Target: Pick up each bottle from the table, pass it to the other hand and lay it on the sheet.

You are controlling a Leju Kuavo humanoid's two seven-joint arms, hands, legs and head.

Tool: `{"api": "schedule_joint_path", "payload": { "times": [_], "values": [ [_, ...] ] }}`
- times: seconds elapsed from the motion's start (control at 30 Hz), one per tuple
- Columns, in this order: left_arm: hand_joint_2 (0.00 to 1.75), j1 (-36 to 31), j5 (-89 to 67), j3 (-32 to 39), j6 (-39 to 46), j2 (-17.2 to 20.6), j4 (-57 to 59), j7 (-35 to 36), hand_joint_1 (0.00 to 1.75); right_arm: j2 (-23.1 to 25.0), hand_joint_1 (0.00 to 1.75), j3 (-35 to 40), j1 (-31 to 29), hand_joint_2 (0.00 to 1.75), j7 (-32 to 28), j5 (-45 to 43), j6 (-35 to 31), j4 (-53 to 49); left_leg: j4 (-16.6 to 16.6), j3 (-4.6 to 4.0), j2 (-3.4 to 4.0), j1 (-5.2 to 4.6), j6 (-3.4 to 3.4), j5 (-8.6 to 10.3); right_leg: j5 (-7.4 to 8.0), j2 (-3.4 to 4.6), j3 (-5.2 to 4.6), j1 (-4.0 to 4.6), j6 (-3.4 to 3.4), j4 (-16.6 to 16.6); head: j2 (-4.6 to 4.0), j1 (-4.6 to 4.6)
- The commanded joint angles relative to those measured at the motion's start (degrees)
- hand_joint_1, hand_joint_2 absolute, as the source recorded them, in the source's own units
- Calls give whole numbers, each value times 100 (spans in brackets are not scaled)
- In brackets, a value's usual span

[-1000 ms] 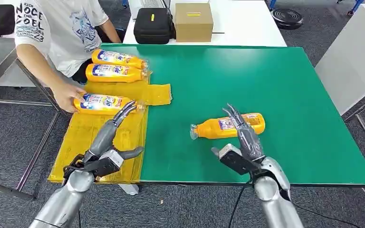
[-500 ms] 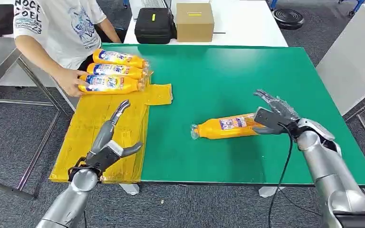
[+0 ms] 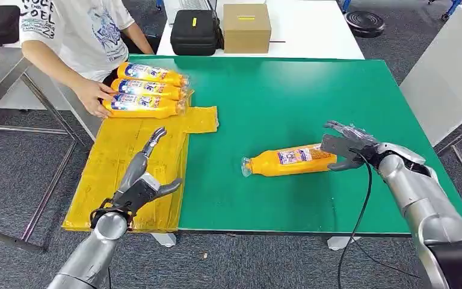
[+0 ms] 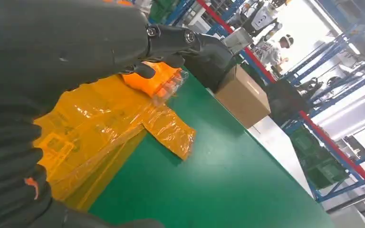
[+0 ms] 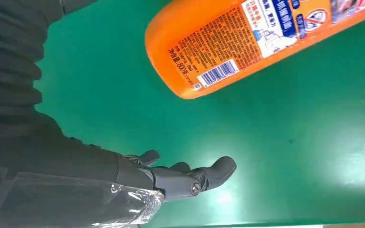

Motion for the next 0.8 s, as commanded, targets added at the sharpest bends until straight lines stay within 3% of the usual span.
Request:
{"api": "schedule_joint_path", "payload": {
  "times": [0.03, 0.23, 0.43, 0.8],
  "values": [
    [175, -284, 7, 67, -42, -42, 484, 43, 0, 71, 0, 446, -474, 175, -110, -57, 181, 732, 3, 12, 10, 5, -11, -8, -5, 6, 10, 6, -10, 1, 0, 0],
    [175, -254, 27, 68, 20, 2, 482, 77, 0, 425, 0, 793, -313, 175, -258, -17, -48, 638, -1, 17, 20, 9, -14, -9, -1, 16, 14, 10, -13, -4, 0, 0],
    [175, -285, 29, 6, -11, -16, 530, 85, 0, 1041, 0, 1292, -588, 175, -268, 84, -91, 909, -2, 13, 37, 8, -12, -8, 1, 28, 4, 8, -11, 1, 0, -2],
    [175, -391, 15, -26, -69, -65, 674, 66, 0, 1604, 0, 1792, -795, 175, -256, 151, -49, 982, 4, 13, 26, 12, -17, -8, -4, 20, 6, 11, -12, 6, 0, 0]
  ]
}}
